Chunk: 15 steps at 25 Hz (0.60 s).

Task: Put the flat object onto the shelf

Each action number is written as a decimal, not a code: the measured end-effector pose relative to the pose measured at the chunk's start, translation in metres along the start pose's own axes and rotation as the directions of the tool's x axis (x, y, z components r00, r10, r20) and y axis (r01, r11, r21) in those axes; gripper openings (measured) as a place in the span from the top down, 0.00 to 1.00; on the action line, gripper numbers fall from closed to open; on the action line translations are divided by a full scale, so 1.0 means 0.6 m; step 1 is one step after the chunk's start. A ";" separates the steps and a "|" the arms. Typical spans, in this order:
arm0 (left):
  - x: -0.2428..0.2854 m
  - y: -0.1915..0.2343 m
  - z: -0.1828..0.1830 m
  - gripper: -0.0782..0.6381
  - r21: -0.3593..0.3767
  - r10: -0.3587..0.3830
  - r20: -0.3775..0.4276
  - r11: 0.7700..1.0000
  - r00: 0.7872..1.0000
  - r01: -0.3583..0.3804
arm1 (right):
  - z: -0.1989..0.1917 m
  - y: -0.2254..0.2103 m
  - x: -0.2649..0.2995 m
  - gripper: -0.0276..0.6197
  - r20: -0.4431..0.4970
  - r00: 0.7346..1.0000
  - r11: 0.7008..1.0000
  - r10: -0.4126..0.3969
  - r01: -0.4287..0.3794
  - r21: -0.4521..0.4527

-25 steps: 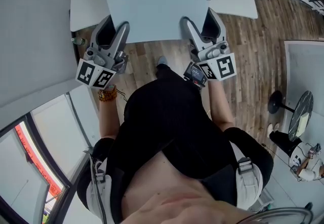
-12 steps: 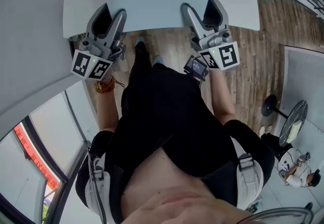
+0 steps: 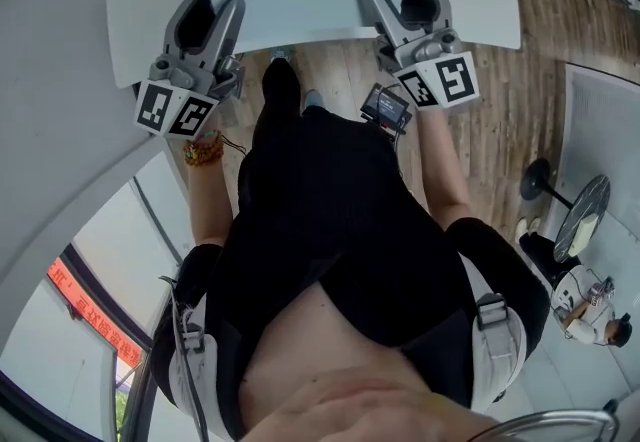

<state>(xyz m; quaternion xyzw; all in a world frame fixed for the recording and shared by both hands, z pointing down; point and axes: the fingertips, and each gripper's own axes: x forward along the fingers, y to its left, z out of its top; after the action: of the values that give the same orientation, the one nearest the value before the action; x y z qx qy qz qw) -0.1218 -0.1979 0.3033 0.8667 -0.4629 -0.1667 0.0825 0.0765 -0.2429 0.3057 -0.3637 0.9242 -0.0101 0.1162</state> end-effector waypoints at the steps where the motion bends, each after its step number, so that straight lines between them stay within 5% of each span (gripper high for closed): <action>1: 0.002 0.004 -0.004 0.61 -0.010 0.004 -0.008 1.000 1.000 -0.004 | -0.004 -0.003 0.002 0.54 -0.007 1.000 1.000 -0.001 0.001 0.006; 15: -0.013 0.058 -0.163 0.61 -0.202 0.091 -0.160 0.972 0.983 -0.123 | -0.147 -0.042 -0.014 0.54 -0.186 0.982 0.994 -0.022 0.042 0.102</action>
<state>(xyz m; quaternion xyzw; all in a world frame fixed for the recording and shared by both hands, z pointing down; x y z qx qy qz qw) -0.1169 -0.2119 0.4066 0.8368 -0.4811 -0.1450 0.2174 0.0798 -0.2616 0.3959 -0.3693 0.9232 -0.0945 0.0490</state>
